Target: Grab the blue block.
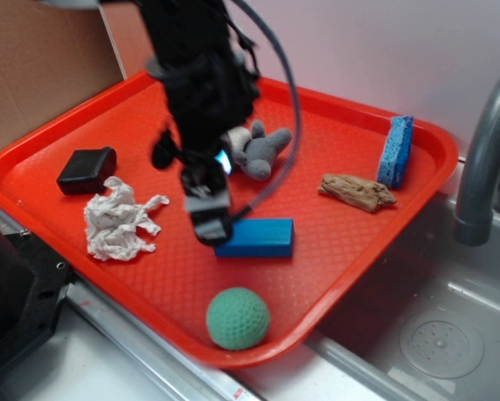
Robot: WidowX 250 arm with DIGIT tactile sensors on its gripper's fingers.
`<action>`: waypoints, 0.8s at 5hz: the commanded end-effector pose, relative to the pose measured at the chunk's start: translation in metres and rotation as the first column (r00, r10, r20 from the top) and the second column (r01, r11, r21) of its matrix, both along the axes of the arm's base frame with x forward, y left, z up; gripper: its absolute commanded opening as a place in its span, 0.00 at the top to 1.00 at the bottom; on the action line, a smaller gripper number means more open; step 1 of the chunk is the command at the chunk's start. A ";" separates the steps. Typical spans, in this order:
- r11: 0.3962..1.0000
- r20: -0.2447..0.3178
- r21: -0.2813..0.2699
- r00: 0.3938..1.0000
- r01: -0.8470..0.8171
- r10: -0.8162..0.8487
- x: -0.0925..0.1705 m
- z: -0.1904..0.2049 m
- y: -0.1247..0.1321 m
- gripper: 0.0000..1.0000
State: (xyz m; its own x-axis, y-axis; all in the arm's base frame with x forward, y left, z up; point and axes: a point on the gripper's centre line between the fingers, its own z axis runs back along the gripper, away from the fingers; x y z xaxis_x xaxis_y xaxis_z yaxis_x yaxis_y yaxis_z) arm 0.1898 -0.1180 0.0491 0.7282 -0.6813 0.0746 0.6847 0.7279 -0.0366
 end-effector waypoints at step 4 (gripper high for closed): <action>0.992 0.030 -0.003 0.991 -0.129 0.129 -0.007 0.008 -0.008 1.00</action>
